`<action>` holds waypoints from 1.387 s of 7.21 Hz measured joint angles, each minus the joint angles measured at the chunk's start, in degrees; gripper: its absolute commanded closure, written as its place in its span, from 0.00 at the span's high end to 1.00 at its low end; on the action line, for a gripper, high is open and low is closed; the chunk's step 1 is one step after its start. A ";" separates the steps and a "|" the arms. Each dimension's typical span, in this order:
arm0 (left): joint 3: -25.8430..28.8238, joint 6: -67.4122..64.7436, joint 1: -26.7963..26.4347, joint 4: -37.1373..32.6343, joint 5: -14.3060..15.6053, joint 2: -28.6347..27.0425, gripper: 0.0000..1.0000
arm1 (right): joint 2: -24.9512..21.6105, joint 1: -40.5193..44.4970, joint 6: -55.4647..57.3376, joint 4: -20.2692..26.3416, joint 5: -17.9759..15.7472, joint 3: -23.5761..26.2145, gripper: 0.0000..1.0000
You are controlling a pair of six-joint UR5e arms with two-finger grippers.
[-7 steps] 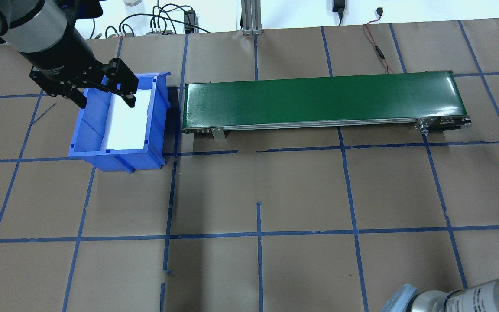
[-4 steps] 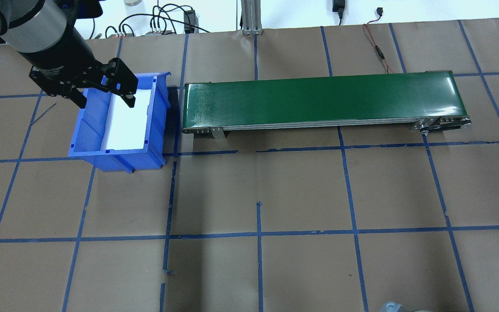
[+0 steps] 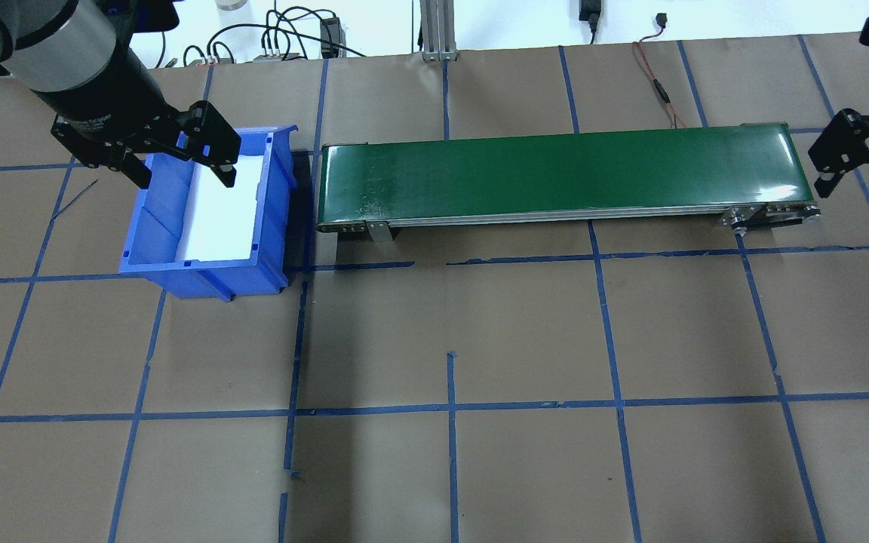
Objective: Move block left to right into plate
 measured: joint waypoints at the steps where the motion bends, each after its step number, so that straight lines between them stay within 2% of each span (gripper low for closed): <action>1: 0.00 0.00 0.00 0.00 0.00 0.00 1.00 | -0.48 3.88 3.83 0.86 1.13 -0.10 1.00; 4: 0.00 0.00 0.00 0.00 0.06 0.00 1.00 | -0.72 15.72 16.40 1.47 6.24 0.03 1.00; 6: 0.00 0.00 0.00 0.00 0.08 0.00 1.00 | -0.59 18.99 18.92 1.28 8.71 0.36 1.00; 10: 0.00 0.00 0.00 -0.02 0.09 0.00 1.00 | -0.44 19.56 19.36 1.02 7.74 1.59 1.00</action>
